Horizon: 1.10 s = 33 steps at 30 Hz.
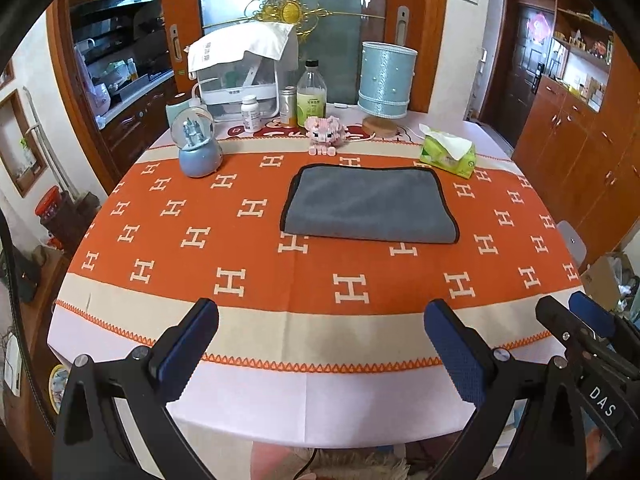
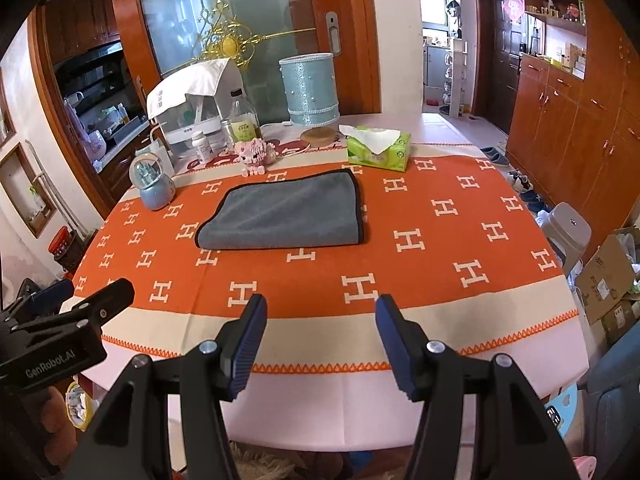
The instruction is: Fold towel
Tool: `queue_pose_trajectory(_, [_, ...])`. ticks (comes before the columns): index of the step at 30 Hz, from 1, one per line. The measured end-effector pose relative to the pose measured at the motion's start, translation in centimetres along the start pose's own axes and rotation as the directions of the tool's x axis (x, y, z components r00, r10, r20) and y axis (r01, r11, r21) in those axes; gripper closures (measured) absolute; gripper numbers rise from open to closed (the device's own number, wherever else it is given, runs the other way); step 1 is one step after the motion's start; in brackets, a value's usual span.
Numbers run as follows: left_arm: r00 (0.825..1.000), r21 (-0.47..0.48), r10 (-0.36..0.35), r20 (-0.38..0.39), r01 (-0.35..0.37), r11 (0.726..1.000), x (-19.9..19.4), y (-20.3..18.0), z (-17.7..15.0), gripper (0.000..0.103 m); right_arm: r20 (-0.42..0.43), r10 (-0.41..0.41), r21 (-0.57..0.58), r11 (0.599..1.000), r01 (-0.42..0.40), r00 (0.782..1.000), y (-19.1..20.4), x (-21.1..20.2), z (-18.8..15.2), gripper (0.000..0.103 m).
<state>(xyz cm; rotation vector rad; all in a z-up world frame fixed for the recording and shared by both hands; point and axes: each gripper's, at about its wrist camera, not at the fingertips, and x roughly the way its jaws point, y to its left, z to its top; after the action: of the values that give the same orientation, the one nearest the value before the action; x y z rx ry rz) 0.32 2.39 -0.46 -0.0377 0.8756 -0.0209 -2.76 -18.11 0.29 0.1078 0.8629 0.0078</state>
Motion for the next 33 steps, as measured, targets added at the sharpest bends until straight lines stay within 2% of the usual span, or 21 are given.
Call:
queue_pose_trajectory(17, [0.999, 0.017, -0.002, 0.037, 0.002, 1.000, -0.5, -0.9, 0.7, 0.001, 0.012, -0.007, -0.010, 1.000, 0.007, 1.000, 0.0, -0.2, 0.1, 0.046])
queue_pose_trajectory(33, [0.999, 0.015, 0.012, 0.029, -0.013, 1.000, 0.1, -1.1, 1.2, 0.001, 0.001, -0.004, -0.007, 1.000, 0.004, 1.000, -0.2, 0.3, 0.5, 0.046])
